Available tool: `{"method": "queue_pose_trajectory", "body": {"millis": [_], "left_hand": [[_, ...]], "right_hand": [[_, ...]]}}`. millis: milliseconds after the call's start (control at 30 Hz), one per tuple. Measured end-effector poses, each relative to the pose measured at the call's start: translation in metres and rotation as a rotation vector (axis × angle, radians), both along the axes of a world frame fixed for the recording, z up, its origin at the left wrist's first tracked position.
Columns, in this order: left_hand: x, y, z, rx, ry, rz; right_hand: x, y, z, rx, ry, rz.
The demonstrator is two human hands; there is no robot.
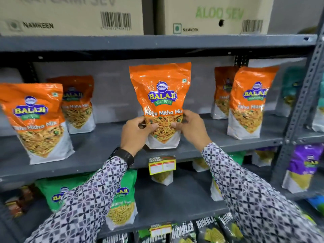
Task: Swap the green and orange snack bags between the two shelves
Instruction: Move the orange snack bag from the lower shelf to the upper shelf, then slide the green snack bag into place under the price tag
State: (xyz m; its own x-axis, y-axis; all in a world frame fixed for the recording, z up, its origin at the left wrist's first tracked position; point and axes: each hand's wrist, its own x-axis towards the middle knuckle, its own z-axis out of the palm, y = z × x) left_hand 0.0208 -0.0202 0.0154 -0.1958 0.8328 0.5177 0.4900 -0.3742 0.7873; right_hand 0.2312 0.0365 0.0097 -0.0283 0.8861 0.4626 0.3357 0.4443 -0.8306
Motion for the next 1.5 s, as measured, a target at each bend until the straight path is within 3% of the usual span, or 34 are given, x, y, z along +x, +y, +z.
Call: {"method": "queue_pose_trajectory", "body": {"millis": [533, 700, 800, 900, 1000, 1133, 1233, 1300, 1400, 1500], "left_hand": [[-0.014, 0.014, -0.025, -0.03, -0.014, -0.024], [-0.022, -0.014, -0.039, 0.023, -0.136, 0.082], [-0.03, -0.044, -0.07, 0.104, -0.256, 0.169], [-0.042, -0.075, -0.118, 0.101, -0.279, 0.249], [-0.065, -0.09, -0.173, -0.047, -0.244, 0.339], [-0.106, -0.095, -0.235, -0.392, -0.25, 0.421], [-0.134, -0.085, -0.266, -0.753, -0.256, 0.357], [-0.15, -0.074, -0.281, -0.9, -0.279, 0.267], [-0.161, -0.057, -0.291, -0.923, -0.273, 0.167], [-0.158, -0.046, -0.294, -0.894, -0.117, 0.172]], "right_hand": [[-0.02, -0.001, -0.012, -0.046, 0.002, -0.023], [-0.026, -0.04, -0.027, 0.156, 0.048, -0.189], [-0.033, -0.065, -0.053, 0.212, 0.041, -0.09], [-0.047, -0.088, -0.09, 0.129, 0.016, 0.065], [-0.07, -0.098, -0.139, 0.013, -0.084, 0.167], [-0.105, -0.086, -0.217, -0.273, -0.274, 0.267], [-0.135, -0.068, -0.257, -0.561, -0.387, 0.303], [-0.153, -0.044, -0.29, -0.616, -0.429, 0.307], [-0.175, 0.01, -0.371, -0.66, -0.476, 0.269], [-0.179, -0.003, -0.323, -0.665, -0.451, 0.224]]}}
